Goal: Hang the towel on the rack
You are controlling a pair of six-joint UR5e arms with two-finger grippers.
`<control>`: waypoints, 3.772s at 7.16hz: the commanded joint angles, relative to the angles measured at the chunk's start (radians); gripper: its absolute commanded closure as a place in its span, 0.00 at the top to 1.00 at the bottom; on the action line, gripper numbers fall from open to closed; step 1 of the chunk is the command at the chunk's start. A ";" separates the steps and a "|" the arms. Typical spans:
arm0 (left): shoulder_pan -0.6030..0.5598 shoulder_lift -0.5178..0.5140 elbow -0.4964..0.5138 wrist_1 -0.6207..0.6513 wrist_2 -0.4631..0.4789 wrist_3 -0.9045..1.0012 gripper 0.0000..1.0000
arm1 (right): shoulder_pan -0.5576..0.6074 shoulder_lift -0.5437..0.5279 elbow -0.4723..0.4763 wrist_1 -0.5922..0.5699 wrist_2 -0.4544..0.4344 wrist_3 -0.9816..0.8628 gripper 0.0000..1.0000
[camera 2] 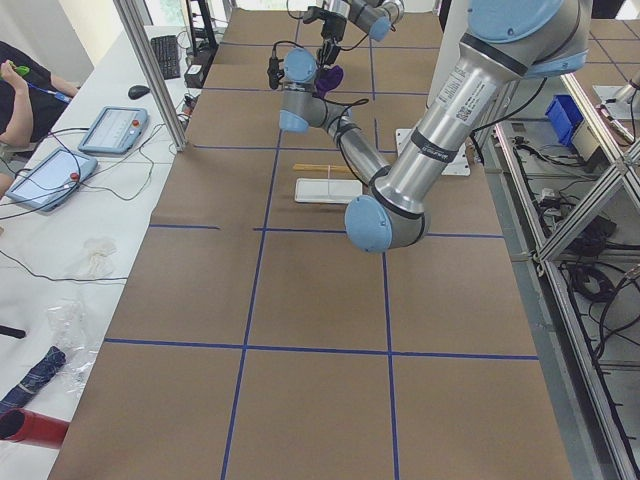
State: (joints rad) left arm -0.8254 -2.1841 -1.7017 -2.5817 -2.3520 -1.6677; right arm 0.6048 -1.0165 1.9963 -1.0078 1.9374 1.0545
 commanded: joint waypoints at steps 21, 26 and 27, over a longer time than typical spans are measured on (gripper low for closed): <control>0.307 0.007 -0.398 0.637 0.833 0.301 0.00 | 0.649 -0.390 0.110 -0.950 0.124 -0.915 1.00; 0.373 0.222 -0.673 0.876 0.902 0.287 0.00 | 0.854 -0.499 -0.053 -0.937 0.268 -1.225 1.00; 0.365 0.289 -0.708 0.876 0.901 0.287 0.00 | 0.857 -0.501 -0.056 -0.933 0.276 -1.225 1.00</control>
State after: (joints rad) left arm -0.4537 -1.9635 -2.3741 -1.7096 -1.4507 -1.3798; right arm 1.4527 -1.5118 1.9481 -1.9443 2.2052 -0.1632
